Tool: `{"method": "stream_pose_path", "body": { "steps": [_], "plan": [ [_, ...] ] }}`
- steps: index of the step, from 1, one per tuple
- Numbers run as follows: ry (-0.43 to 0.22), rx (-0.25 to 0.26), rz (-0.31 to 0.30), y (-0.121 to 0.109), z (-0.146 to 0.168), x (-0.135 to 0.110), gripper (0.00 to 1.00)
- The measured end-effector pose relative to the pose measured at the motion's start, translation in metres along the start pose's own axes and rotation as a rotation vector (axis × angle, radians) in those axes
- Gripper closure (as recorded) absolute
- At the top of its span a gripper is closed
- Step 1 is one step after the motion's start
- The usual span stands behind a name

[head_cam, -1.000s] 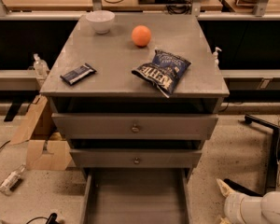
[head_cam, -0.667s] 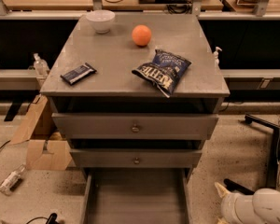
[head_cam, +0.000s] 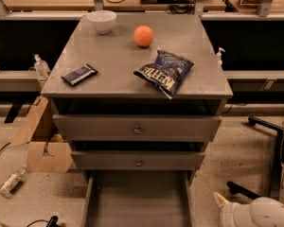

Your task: Close bottom drawer

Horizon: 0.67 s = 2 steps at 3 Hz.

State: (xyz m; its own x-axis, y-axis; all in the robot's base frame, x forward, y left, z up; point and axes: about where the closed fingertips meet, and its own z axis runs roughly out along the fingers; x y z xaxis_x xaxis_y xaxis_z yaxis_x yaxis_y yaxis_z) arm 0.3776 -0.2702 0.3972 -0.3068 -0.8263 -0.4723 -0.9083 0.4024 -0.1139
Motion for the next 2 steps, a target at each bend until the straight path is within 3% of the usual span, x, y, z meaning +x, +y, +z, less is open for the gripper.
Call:
{"method": "stream_pose_path", "body": {
  "steps": [1, 2],
  "plan": [
    [-0.025, -0.028, -0.024, 0.022, 0.046, 0.023, 0.0],
    [-0.044, -0.094, -0.03, 0.065, 0.109, 0.053, 0.0]
  ]
}}
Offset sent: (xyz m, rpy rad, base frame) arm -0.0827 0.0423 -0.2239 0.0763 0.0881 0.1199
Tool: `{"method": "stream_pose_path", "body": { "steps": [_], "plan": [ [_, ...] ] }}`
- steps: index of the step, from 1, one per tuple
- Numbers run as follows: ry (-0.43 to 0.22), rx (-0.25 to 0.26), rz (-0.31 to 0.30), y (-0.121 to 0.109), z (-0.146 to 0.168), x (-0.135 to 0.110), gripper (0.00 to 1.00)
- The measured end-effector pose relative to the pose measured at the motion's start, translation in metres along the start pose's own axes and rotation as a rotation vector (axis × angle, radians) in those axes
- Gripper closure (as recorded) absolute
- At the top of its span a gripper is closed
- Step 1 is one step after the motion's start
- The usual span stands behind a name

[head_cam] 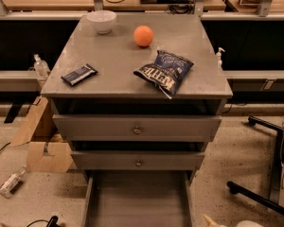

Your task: Close bottom drawer

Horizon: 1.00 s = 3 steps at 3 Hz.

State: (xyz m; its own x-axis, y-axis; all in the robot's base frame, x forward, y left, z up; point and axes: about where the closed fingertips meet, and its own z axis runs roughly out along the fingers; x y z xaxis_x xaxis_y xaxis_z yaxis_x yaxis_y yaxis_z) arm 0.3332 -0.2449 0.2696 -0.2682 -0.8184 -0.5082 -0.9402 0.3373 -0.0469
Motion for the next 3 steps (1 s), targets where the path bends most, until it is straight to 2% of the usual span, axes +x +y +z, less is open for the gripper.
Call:
{"method": "stream_pose_path", "body": {
  "steps": [1, 2, 3],
  "plan": [
    [0.008, -0.057, -0.003, 0.035, 0.058, 0.034, 0.15],
    [0.006, -0.087, 0.007, 0.059, 0.084, 0.053, 0.38],
    [0.006, -0.087, 0.007, 0.059, 0.081, 0.051, 0.6]
  ]
}}
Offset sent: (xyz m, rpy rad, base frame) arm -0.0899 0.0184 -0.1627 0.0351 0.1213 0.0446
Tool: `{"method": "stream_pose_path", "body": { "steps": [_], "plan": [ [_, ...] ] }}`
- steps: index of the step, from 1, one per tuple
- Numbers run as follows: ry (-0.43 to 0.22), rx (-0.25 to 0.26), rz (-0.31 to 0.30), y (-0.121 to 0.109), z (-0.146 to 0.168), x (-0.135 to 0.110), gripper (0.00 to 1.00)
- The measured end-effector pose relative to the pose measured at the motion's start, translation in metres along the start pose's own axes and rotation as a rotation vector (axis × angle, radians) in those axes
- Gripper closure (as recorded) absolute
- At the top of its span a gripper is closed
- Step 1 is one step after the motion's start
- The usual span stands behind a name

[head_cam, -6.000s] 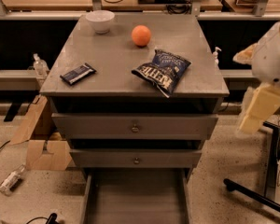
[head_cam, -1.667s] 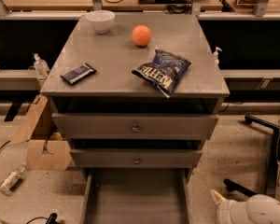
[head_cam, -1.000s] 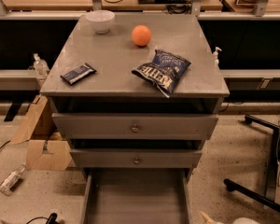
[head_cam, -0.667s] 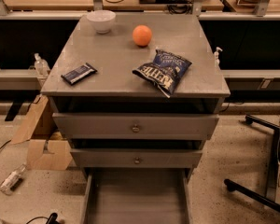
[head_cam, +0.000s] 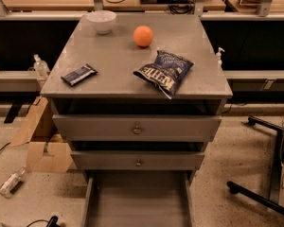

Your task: Close bottom drawer

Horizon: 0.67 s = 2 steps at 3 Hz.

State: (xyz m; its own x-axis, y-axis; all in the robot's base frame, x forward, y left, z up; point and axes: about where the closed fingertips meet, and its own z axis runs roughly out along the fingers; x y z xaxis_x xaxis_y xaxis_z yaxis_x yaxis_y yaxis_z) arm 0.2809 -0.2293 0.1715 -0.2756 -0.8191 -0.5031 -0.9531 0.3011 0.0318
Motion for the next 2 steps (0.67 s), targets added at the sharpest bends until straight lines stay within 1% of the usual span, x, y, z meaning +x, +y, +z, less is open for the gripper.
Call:
{"method": "stream_pose_path", "body": {
  "steps": [1, 2],
  "plan": [
    [0.0, 0.0, 0.0, -0.0043, -0.0011, -0.0023, 0.64],
    [0.0, 0.0, 0.0, -0.0062, -0.001, -0.003, 0.42]
  ]
}}
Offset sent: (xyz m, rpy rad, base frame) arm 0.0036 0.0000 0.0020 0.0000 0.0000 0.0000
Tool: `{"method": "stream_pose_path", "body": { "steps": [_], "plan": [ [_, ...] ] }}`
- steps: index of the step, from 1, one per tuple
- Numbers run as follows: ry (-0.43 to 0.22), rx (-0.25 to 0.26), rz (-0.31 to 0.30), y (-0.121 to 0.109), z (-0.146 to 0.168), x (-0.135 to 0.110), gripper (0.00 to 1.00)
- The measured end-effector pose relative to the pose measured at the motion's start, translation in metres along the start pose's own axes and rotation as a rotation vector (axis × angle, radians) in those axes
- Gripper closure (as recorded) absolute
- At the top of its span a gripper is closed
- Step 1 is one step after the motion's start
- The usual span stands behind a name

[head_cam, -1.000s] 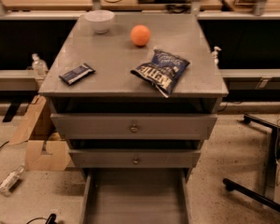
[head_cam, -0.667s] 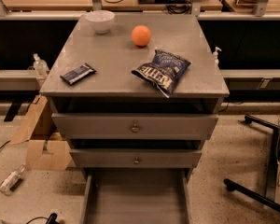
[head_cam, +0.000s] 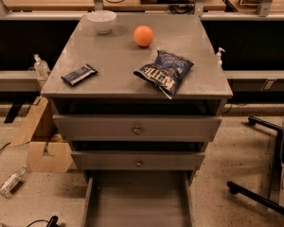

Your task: Close bottom drawer

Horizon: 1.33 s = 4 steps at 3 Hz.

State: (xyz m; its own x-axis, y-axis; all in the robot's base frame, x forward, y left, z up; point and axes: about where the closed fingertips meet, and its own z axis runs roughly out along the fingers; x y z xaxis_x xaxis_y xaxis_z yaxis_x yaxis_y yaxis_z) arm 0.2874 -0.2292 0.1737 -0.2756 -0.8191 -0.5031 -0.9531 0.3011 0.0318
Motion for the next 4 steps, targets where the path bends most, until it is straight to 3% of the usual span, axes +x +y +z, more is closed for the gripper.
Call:
{"method": "stream_pose_path", "body": {
  "steps": [2, 3, 4],
  "plan": [
    [0.0, 0.0, 0.0, -0.004, -0.001, -0.002, 0.0],
    [0.001, 0.002, -0.001, -0.004, -0.003, -0.003, 0.0],
    [0.035, 0.05, -0.016, -0.011, -0.062, -0.017, 0.03]
  ]
}}
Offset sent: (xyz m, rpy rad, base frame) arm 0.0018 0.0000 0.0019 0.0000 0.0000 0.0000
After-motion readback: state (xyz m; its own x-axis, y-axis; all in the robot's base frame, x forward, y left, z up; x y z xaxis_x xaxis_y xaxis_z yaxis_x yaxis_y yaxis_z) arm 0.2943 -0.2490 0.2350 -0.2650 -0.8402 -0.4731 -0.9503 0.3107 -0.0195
